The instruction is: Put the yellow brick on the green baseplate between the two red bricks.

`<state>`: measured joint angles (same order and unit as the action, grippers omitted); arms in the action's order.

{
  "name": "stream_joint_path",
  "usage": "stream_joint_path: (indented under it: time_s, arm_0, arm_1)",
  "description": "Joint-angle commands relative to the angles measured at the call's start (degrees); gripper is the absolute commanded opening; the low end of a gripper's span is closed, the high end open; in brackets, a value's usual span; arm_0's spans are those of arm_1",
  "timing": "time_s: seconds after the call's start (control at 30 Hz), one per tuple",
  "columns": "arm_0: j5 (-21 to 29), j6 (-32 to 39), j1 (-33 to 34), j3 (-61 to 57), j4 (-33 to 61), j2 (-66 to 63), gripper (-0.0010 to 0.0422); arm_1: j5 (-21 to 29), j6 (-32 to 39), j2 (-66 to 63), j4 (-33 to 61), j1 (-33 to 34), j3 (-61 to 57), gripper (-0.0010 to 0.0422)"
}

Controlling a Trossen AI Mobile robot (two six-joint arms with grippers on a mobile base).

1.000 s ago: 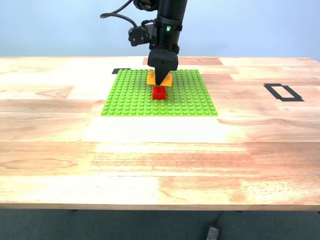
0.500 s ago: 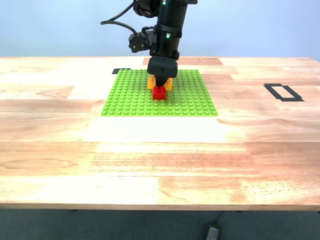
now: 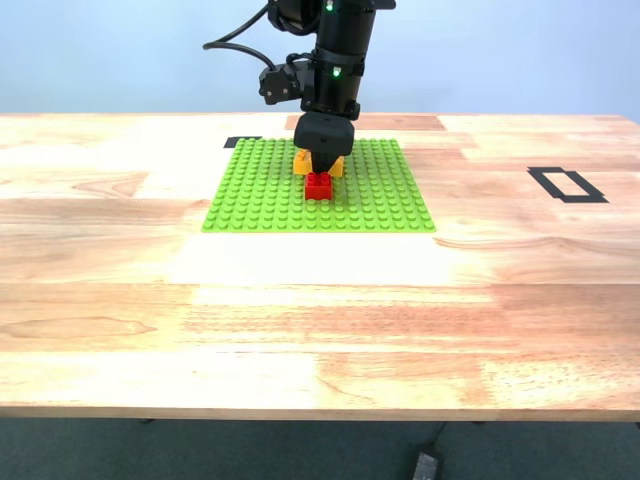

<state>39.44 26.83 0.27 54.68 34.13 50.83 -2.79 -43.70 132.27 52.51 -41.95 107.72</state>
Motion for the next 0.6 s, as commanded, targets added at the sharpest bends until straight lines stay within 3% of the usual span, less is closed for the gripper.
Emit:
stream_joint_path:
  time_s: [0.03, 0.37, 0.6]
  arm_0:
    - [0.0, 0.0, 0.0, 0.0, 0.0, 0.0, 0.0000]
    - [0.0, 0.1, 0.0, 0.0, 0.0, 0.0, 0.0000]
    - [0.0, 0.1, 0.0, 0.0, 0.0, 0.0, 0.0000]
  arm_1:
    - [0.2, -0.1, -1.2, -0.3, 0.0, 0.0, 0.0218]
    - [0.2, 0.4, -5.2, -0.2, -0.5, 0.0, 0.0206]
    - [-0.1, 1.9, -4.4, -0.3, -0.4, -0.1, 0.0099]
